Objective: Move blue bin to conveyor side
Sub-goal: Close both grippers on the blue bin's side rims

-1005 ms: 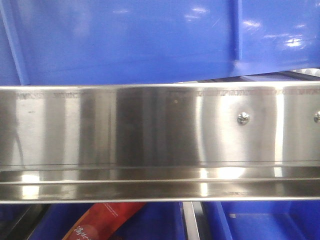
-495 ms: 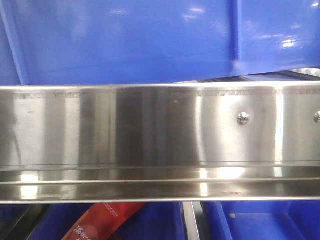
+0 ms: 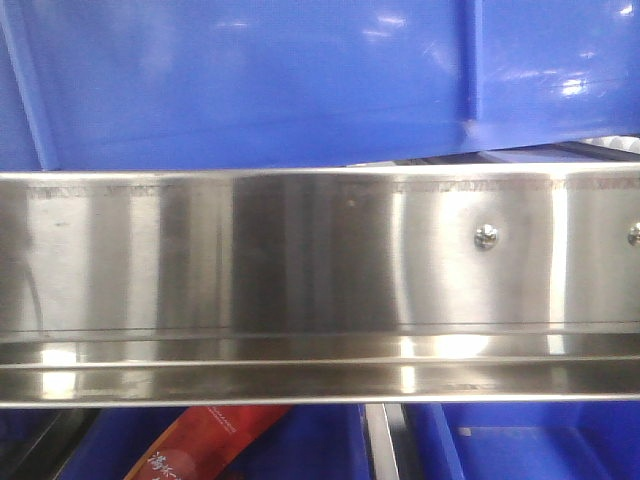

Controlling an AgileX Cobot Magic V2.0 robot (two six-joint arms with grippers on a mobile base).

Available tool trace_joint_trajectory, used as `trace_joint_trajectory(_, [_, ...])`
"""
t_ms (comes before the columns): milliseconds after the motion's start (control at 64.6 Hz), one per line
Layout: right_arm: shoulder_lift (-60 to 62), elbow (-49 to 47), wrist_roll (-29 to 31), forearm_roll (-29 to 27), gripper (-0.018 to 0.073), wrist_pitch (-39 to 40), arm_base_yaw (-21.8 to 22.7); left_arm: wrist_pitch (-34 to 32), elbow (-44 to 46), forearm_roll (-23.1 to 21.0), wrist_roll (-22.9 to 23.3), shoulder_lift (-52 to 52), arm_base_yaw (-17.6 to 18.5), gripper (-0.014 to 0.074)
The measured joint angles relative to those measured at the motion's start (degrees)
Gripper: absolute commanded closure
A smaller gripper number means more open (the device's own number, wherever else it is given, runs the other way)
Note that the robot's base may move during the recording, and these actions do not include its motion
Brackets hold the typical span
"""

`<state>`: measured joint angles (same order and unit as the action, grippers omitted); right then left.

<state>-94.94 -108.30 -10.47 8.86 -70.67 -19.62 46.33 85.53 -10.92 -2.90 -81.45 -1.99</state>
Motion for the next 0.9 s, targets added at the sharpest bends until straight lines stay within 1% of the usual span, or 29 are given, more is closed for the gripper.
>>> trace_joint_trajectory(46, [0.0, 0.0, 0.0, 0.0, 0.0239, 0.0, 0.0, -1.0, 0.0, 0.0, 0.0, -0.1, 0.0, 0.022])
trace_joint_trajectory(139, [0.0, 0.0, 0.0, 0.0, 0.0239, 0.0, 0.0, -1.7, 0.0, 0.0, 0.0, -1.2, 0.0, 0.0219])
trace_joint_trajectory(480, [0.0, 0.0, -0.1, 0.0, 0.0239, 0.0, 0.0, -0.7, 0.0, 0.0, 0.0, -4.5, 0.0, 0.0279])
trace_joint_trajectory(897, [0.0, 0.0, -0.1, 0.0, 0.0239, 0.0, 0.0, 0.2, 0.0, 0.0, 0.1, -5.7, 0.0, 0.0279])
